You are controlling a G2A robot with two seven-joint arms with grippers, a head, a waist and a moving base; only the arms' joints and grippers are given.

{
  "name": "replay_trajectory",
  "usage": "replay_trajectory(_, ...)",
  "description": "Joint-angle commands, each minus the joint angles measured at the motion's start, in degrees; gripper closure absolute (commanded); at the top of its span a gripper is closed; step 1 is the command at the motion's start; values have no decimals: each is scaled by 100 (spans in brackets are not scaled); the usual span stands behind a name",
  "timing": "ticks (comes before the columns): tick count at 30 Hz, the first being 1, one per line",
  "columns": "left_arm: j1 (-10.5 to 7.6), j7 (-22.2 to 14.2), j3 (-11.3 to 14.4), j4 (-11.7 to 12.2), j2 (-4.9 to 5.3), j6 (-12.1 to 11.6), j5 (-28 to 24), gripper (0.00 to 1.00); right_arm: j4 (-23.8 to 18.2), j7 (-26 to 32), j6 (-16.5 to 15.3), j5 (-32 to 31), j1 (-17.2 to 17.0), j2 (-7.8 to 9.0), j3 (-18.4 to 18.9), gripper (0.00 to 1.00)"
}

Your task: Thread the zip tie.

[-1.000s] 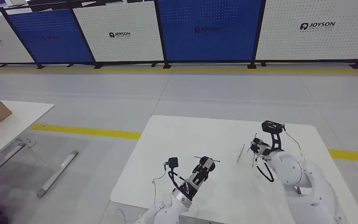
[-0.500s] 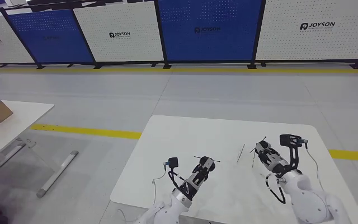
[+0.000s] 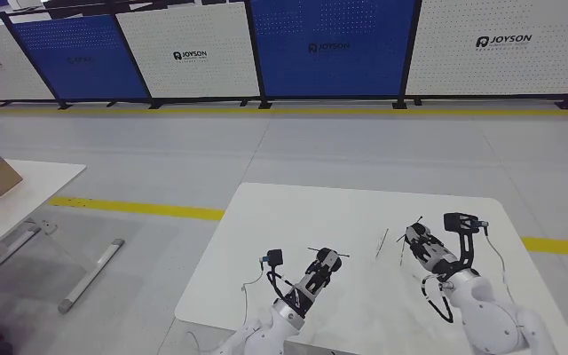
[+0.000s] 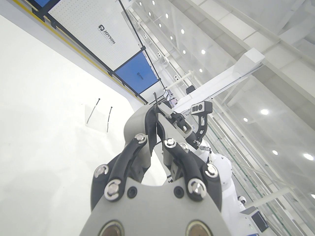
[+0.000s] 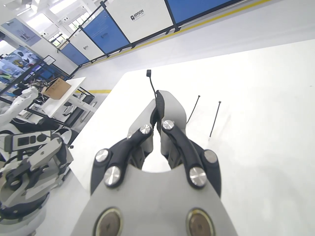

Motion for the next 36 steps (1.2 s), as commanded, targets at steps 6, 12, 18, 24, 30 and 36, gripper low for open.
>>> replay_trajectory(6, 0, 0, 0, 0, 0, 0, 0, 100, 0, 0, 0, 0, 0, 0, 0, 100)
replay_trajectory(12, 0, 0, 0, 0, 0, 0, 0, 100, 0, 0, 0, 0, 0, 0, 0, 100)
replay_trajectory(18, 0, 0, 0, 0, 0, 0, 0, 100, -42, -503, -138, -178, -137, -11, -130, 100)
replay_trajectory(24, 0, 0, 0, 0, 0, 0, 0, 100, -9, -2011, -389, 139, -541, -87, -386, 100)
replay_trajectory(30, 0, 0, 0, 0, 0, 0, 0, 100, 113, -2309, -510, 458, -648, -122, -533, 100)
replay_trajectory(36, 0, 0, 0, 0, 0, 0, 0, 100, 113, -2309, -510, 458, -648, -122, -533, 100)
